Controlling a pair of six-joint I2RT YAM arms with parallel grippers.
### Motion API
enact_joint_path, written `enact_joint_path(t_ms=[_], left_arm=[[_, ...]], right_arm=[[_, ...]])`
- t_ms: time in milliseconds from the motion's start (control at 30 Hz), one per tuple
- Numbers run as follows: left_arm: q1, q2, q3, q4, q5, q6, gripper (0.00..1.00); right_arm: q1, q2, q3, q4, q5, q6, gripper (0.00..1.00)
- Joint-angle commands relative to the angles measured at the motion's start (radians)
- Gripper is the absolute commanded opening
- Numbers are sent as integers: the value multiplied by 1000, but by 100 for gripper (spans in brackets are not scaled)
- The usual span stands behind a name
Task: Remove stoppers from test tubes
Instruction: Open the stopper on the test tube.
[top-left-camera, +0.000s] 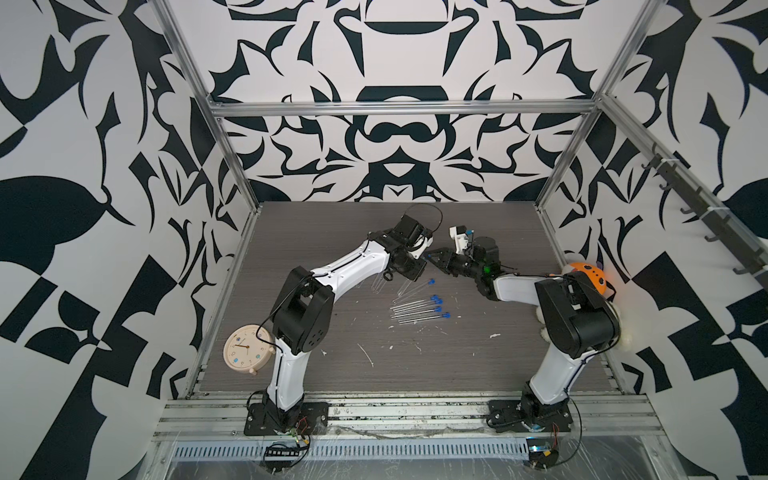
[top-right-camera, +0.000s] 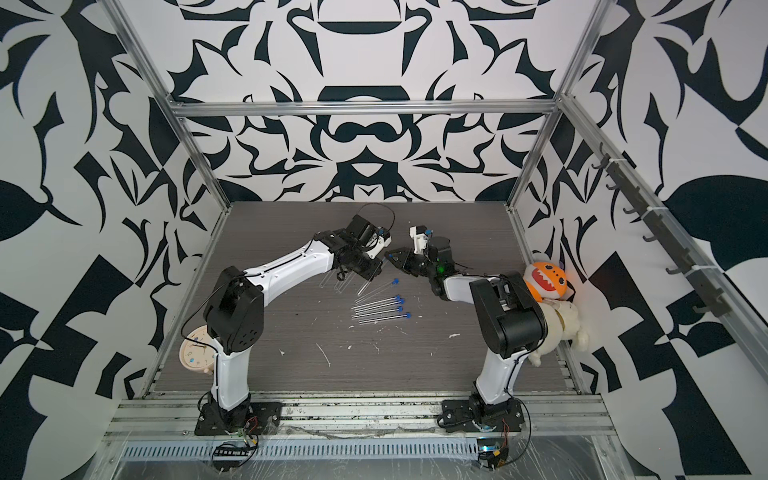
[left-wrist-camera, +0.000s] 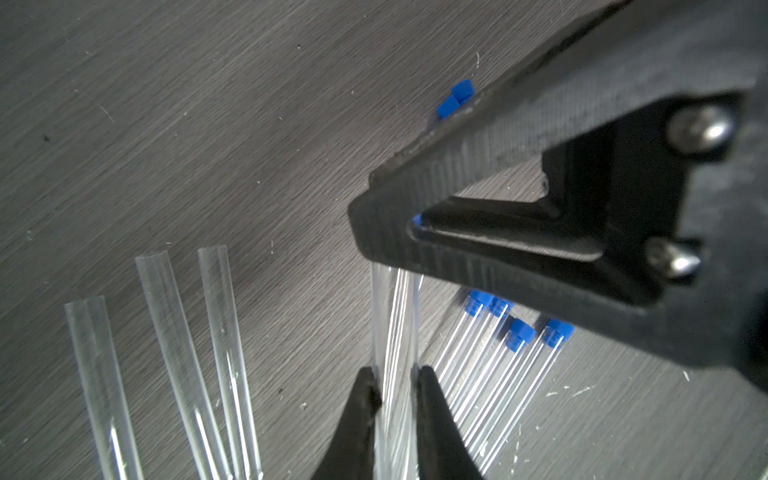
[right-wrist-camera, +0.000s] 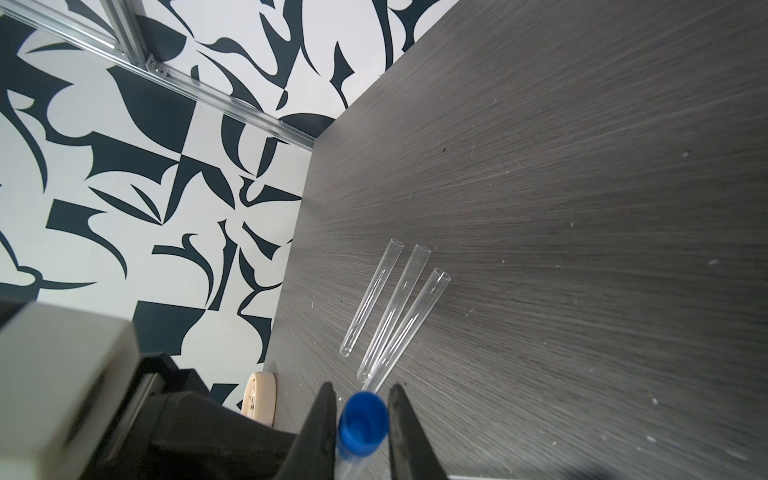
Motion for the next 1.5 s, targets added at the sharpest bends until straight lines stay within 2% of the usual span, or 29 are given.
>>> enact_joint_path(t_ms=[0,367,567,867,1300,1467], left_arm=[[-8,-29,-7,1,7,8,2],[-9,-26,-34,3,-15,25,0],[-9,-25,-55,-1,-27,30,0],[-9,-41,-98,-2,-41,42,0],[-9,-56,-133,12,-44,45,0],[-9,-57,-133,11,-45,47,0]], right_arm=[[7,-11,35,51,0,-8,17],[7,-33,38,28,27,-21,3],[6,-65,39,-16,60,-55,0],[4,-136,64,-151,130,-150,0],[-22,-112,52,12,105,-4,0],[-28,-118,55,14,106,-5,1]])
